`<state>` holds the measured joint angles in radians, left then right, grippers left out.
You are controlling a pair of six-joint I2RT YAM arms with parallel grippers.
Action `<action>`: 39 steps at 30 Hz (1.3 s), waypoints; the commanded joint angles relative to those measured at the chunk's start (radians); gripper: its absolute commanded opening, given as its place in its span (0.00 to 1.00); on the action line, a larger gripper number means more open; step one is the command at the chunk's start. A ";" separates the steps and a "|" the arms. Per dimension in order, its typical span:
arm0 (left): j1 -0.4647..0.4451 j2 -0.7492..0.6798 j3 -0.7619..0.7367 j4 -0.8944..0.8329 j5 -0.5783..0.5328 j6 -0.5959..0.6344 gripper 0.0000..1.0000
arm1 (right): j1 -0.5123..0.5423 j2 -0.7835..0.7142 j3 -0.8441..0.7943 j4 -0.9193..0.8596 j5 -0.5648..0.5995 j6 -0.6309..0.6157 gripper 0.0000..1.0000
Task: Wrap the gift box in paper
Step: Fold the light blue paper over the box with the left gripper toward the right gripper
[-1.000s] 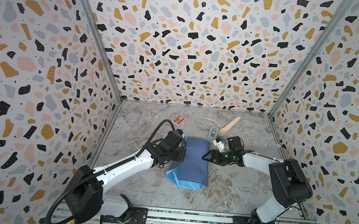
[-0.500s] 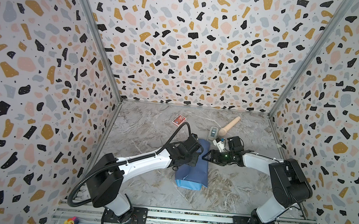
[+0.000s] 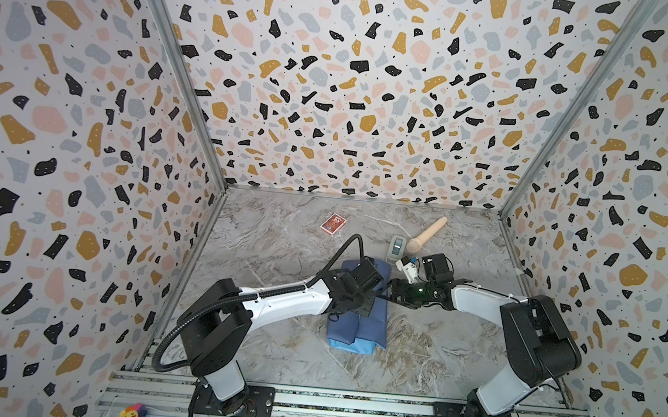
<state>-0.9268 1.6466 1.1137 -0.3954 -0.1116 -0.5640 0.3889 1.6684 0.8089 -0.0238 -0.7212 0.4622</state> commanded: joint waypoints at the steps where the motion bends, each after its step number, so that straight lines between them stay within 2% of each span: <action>1: -0.005 0.011 0.035 0.047 0.023 -0.015 0.00 | 0.034 0.059 -0.028 -0.122 0.144 -0.031 0.84; 17: 0.017 0.054 0.010 0.219 0.131 -0.107 0.00 | 0.039 0.054 -0.039 -0.120 0.147 -0.025 0.84; 34: 0.033 0.046 -0.147 0.277 0.145 -0.123 0.00 | 0.036 0.028 0.017 -0.133 0.132 -0.010 0.84; 39: 0.037 0.030 -0.176 0.280 0.135 -0.121 0.00 | 0.022 0.011 0.055 -0.123 0.095 0.016 0.84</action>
<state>-0.8974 1.6566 0.9882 -0.0486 0.0212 -0.6788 0.4023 1.6680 0.8444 -0.0753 -0.6968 0.4698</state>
